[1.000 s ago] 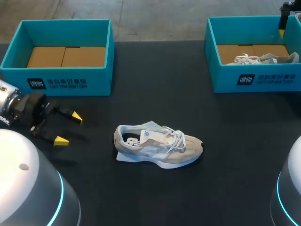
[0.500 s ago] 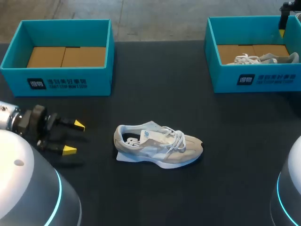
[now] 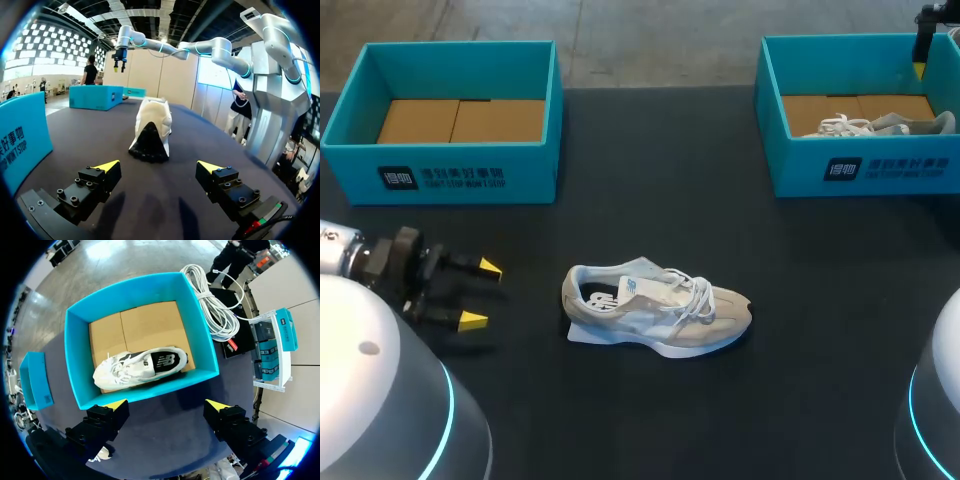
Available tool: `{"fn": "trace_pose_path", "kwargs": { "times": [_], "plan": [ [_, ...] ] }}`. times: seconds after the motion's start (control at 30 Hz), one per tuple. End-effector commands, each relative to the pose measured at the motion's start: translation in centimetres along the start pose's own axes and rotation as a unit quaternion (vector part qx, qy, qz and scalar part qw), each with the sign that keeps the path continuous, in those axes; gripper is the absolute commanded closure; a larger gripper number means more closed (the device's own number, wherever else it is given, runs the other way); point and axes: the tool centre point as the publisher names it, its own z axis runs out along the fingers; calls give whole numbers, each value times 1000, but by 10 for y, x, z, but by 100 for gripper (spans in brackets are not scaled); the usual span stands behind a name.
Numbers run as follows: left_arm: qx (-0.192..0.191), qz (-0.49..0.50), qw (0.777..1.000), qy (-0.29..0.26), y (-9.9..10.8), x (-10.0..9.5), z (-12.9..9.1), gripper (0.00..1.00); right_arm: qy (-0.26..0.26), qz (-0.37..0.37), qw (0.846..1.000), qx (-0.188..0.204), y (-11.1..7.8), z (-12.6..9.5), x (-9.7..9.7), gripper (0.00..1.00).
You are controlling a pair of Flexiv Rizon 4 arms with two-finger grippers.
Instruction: Take the shoe out of the shoebox, open the shoe tongue, remove and reinsert the insole, then place the shoe into the shoebox
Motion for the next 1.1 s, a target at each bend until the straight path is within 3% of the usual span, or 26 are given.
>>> {"fn": "trace_pose_path", "kwargs": {
  "times": [0.03, 1.1],
  "plan": [
    [2, -1, 1000, 19, 4, -6, -3, 0, 0, 0, 1000, 0, 0, 0, 0, 0],
    [11, 5, 1000, 5, -1, -8, 11, 0, 0, 0, 1000, 0, 0, 0, 0, 0]
  ]
}}
